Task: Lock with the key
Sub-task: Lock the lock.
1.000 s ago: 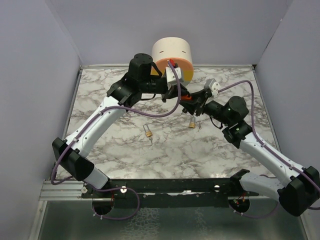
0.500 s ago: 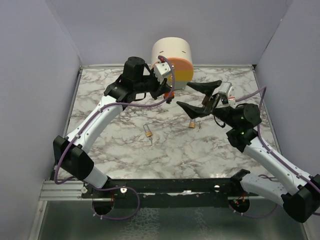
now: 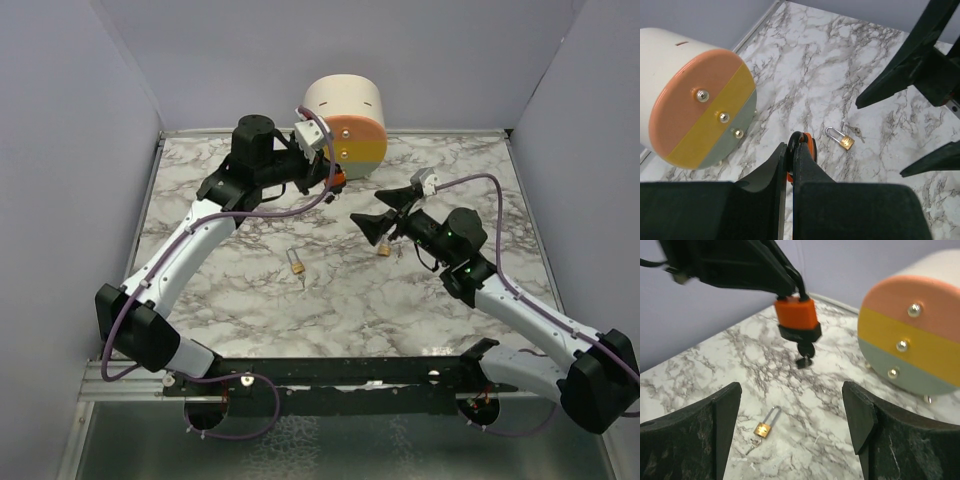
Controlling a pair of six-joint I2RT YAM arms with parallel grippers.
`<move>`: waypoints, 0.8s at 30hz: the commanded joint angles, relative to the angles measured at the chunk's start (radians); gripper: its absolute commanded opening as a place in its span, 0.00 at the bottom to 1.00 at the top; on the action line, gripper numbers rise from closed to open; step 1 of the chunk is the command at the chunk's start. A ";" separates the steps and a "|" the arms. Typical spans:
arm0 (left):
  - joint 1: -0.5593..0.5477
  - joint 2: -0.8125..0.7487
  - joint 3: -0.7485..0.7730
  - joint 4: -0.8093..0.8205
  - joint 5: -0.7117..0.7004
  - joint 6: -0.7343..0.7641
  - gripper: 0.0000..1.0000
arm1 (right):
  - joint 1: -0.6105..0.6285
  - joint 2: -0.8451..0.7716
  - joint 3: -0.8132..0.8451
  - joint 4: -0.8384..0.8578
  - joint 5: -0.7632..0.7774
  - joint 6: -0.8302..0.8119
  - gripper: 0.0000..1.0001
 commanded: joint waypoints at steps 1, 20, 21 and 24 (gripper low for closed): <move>0.004 -0.049 -0.019 0.080 0.102 -0.016 0.00 | 0.003 0.004 -0.001 -0.080 0.111 0.066 0.83; 0.004 -0.097 -0.094 0.125 0.534 0.011 0.00 | 0.002 -0.035 -0.268 0.311 -0.146 0.107 0.82; 0.004 -0.100 -0.096 0.123 0.542 0.012 0.00 | 0.003 -0.037 -0.269 0.317 -0.147 0.108 0.82; 0.004 -0.110 -0.097 0.127 0.579 0.016 0.00 | 0.002 -0.045 -0.276 0.344 -0.143 0.104 0.76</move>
